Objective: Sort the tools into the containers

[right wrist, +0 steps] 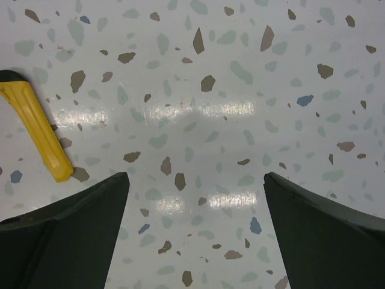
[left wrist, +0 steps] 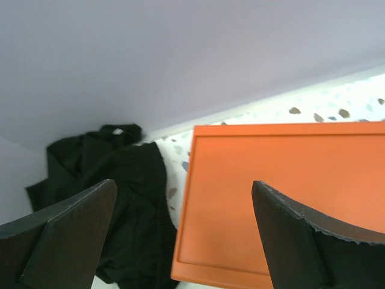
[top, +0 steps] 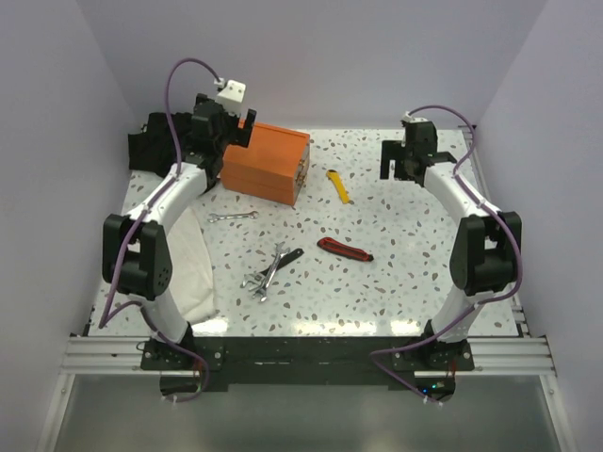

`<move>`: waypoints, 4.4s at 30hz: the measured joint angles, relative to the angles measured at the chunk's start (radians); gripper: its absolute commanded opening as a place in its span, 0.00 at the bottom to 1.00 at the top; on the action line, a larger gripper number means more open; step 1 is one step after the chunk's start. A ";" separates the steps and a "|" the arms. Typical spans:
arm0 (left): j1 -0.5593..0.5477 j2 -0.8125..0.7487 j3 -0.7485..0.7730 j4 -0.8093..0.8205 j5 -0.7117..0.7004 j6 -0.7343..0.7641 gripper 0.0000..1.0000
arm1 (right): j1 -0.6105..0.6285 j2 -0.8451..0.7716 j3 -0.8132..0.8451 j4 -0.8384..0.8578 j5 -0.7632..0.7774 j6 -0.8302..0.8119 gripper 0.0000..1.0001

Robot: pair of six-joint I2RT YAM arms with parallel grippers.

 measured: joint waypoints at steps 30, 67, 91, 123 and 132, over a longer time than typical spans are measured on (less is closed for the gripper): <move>0.242 0.100 0.185 -0.240 0.463 -0.268 0.95 | 0.248 0.391 0.315 0.058 -0.472 0.333 0.98; 0.175 0.055 -0.016 -0.237 0.483 -0.283 0.95 | 0.291 0.522 0.449 -0.012 -0.180 0.517 0.88; 0.163 0.081 0.034 -0.230 0.464 -0.345 0.98 | 0.169 0.168 0.111 -0.043 -0.108 0.167 0.98; 0.309 -0.376 -0.278 -0.295 0.398 -0.319 0.99 | 0.613 0.292 0.207 -0.420 -0.823 -1.577 0.75; 0.349 -0.430 -0.318 -0.296 0.396 -0.319 0.99 | 0.662 0.363 0.289 -0.537 -0.829 -1.669 0.69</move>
